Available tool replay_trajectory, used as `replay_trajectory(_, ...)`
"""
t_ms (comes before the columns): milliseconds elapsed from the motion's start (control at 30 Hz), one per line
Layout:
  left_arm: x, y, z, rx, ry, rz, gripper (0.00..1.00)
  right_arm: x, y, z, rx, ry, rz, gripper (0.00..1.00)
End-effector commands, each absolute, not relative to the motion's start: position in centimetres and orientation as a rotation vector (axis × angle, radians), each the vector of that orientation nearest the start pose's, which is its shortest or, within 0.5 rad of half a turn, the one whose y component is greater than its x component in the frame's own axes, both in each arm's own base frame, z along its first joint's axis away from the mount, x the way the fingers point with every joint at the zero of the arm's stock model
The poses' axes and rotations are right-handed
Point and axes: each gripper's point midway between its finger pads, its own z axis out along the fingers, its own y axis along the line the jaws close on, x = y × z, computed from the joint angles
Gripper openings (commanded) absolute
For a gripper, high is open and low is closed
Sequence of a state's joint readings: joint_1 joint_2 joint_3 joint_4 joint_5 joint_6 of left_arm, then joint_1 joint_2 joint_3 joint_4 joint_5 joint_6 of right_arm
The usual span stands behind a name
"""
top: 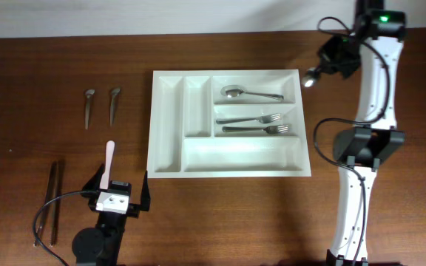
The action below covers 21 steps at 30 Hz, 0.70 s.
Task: Pack container
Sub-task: 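Carry the spoon into the tray's upper right compartment and release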
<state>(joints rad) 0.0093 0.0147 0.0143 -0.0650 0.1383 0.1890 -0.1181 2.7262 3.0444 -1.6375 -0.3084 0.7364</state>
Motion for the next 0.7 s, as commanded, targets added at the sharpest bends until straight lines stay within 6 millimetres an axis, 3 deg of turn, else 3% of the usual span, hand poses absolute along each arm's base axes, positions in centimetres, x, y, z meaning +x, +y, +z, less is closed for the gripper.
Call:
replay_trajectory(0,24.5,-1.9,16.0,0.234,1.617,0.038,0.99,53.8,1.9,14.6,1.268,2.638,0.585,0.04)
replay_trajectory(300,24.5,-1.9,16.0,0.234,1.617,0.038,0.99,52.9,9.6,14.3,1.659,2.514,0.578,0.04)
replay_trajectory(467,24.5,-1.9,16.0,0.234,1.617,0.038,0.99,52.0,13.7,13.9,1.794,2.459,0.546,0.04)
replay_trajectory(667,24.5,-1.9,16.0,0.234,1.617,0.038,0.99,51.3,15.9,12.8,1.889,2.369,0.431,0.04)
